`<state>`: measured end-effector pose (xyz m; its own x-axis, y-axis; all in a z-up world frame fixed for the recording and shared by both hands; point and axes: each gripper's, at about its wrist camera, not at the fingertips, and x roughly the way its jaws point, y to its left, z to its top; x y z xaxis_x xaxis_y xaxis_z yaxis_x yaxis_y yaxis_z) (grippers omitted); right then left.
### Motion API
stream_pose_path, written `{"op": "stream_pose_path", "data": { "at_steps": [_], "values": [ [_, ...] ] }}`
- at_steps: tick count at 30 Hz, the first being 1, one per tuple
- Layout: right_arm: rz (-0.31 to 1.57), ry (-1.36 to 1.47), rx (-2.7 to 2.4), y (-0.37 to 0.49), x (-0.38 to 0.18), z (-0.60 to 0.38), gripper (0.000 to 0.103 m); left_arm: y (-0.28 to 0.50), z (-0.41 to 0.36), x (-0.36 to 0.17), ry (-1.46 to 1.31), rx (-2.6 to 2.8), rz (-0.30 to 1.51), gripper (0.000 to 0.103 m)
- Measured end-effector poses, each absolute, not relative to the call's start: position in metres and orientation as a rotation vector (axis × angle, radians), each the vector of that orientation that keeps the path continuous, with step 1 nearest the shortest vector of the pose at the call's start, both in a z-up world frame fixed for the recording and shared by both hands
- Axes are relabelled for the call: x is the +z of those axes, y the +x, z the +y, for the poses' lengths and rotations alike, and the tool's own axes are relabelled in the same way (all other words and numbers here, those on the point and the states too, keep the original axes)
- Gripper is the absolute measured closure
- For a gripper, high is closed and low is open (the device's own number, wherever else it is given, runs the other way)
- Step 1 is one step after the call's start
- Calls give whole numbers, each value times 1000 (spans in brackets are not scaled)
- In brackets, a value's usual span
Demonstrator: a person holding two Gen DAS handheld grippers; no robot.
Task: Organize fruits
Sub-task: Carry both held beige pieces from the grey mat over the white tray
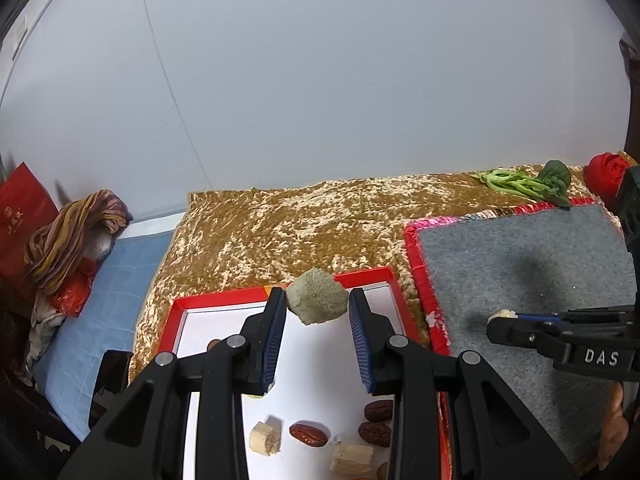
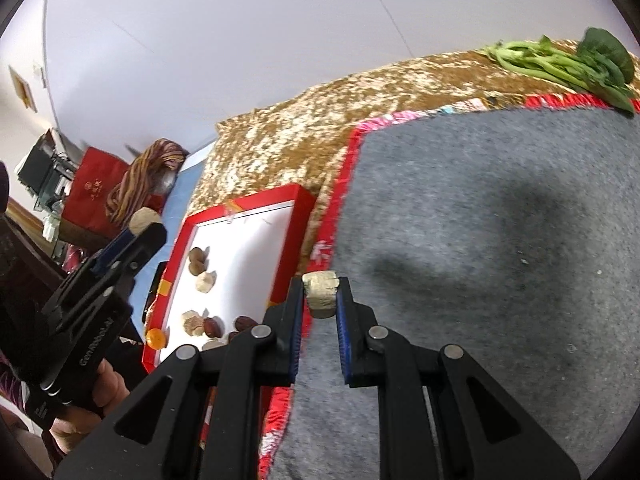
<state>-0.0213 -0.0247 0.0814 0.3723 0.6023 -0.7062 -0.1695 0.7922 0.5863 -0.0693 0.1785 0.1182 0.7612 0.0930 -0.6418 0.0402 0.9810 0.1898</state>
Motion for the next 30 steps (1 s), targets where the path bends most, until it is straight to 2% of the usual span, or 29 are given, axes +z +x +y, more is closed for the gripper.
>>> {"op": "stream_pose_path", "data": {
  "at_steps": [14,30],
  "values": [
    [1069,390,652,-38,85,13,86,-66,185,115,201,47,721,71],
    [1135,237,782,-67,69,64,86,-56,199,101,217,122,793,71]
  ]
}}
